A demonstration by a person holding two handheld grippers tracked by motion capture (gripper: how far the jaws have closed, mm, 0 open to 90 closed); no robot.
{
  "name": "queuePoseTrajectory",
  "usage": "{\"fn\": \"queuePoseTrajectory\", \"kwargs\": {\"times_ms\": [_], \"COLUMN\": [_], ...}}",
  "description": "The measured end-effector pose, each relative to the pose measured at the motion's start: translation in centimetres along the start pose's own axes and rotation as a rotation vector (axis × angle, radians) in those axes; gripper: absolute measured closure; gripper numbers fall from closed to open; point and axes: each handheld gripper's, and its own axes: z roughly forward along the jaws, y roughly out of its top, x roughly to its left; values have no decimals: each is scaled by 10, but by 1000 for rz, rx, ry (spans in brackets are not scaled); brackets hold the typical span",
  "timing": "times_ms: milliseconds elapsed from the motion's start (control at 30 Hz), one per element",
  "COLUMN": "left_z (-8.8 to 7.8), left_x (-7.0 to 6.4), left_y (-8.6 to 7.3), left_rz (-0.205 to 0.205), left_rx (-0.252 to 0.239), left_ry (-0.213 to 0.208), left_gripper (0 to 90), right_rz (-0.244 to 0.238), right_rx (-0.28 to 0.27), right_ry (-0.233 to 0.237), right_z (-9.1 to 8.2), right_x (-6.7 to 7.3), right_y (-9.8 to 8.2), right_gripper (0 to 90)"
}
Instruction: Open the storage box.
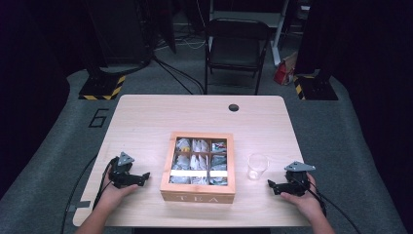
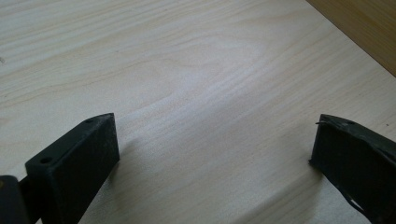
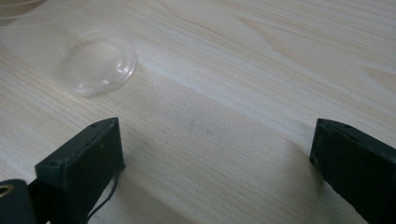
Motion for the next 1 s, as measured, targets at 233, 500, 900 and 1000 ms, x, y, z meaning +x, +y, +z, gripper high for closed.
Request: {"fn": "queuePoseTrajectory", "kwargs": {"times_ms": [233,500,900,1000], "left_z": [0,2,-5,-12], "left_x": [0,1,2,-1], "left_y": [0,2,4,6], "left_rz": [3,3,3,-30], "left_rx": [0,-1,5,17], "left_ry": [-2,2,-10,-56], "left_gripper": [4,3,158,214], "right_rz": [-4,-13,-38,-48], "right_rx": [3,3,-26,-9], "right_ry": [7,14,39,54], "right_z": [0,-1,-4,-10], "right_x": [-1,-1,1,3], "right_y": [0,0,-1,0], "right_gripper": [31,42,204,377]}}
